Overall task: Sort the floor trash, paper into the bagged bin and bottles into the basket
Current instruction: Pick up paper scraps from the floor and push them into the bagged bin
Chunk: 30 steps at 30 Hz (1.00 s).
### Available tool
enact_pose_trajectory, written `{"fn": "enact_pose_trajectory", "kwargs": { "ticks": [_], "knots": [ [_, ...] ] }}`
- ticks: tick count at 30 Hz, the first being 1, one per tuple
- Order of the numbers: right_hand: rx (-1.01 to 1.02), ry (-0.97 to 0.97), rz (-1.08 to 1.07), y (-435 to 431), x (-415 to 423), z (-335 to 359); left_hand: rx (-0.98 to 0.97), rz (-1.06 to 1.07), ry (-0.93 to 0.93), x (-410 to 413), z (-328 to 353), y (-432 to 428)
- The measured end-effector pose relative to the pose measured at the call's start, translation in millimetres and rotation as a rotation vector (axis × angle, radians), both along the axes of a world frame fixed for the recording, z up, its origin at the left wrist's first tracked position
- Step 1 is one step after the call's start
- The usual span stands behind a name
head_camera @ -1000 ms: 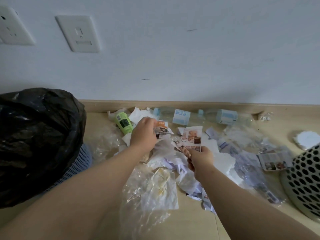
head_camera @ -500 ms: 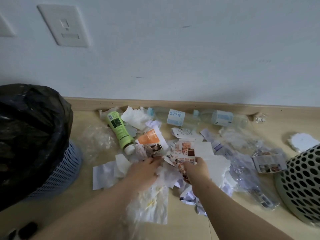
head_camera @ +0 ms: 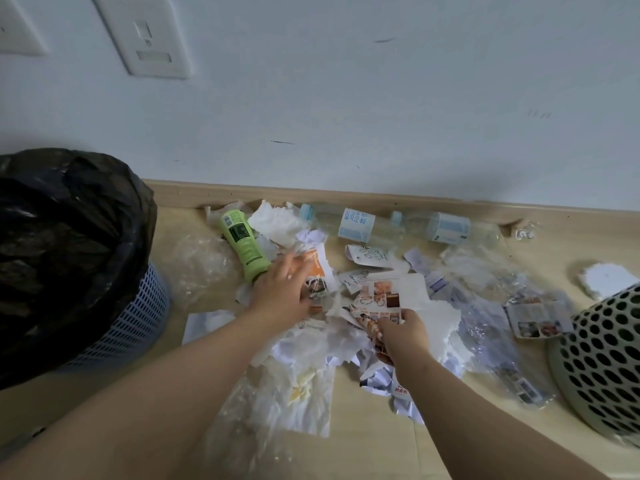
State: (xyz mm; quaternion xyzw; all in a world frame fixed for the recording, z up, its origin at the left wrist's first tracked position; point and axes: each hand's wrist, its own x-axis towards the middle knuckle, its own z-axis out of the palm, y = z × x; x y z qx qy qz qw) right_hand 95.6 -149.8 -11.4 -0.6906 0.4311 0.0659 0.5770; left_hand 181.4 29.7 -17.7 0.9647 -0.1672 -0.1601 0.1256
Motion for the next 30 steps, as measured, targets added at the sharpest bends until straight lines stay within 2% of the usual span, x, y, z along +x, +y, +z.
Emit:
{"fn": "enact_pose_trajectory", "kwargs": {
  "ticks": [1,3,4,8,13,15,17,20,23,25,28,30],
  "knots": [
    [-0.002,0.005,0.016,0.1,-1.0,0.6,0.156,-0.111,0.118,-2.5,-3.9,-2.0],
    [-0.010,0.014,0.051,-0.9,-4.3,1.6,0.383,-0.273,0.171,-20.0,-18.2,-2.9],
    [-0.011,0.017,0.065,-1.4,-5.8,2.1,0.409,-0.290,0.162,-28.7,-24.2,-0.4],
    [-0.046,0.034,0.105,-4.9,-9.8,4.2,0.308,-0.238,0.056,-44.5,-27.1,10.5],
    [-0.095,0.029,0.155,-4.0,-11.1,9.3,0.424,-0.383,-0.085,-46.0,-18.8,16.5],
    [-0.101,0.022,0.169,-3.5,-9.6,11.9,0.429,-0.365,-0.102,-44.9,-14.5,20.7],
    [-0.121,0.013,0.185,-4.8,-7.9,14.8,0.322,-0.245,-0.057,-43.1,-7.8,25.3],
    [-0.195,0.014,0.216,-10.1,-6.6,17.4,0.048,0.039,0.072,-37.5,8.9,31.2],
    [-0.267,0.024,0.212,-14.1,-5.9,20.7,-0.166,0.195,-0.006,-29.3,38.2,29.2],
    [-0.278,-0.007,0.206,-13.3,-1.5,24.9,-0.415,0.350,0.029,-23.7,61.9,22.5],
    [-0.230,-0.097,0.141,-2.1,9.4,36.4,-0.847,0.635,0.334,-17.8,94.4,12.3],
    [-0.145,-0.149,0.100,9.6,15.8,43.4,-0.937,0.709,0.461,-18.6,107.6,6.2]
  ]
}}
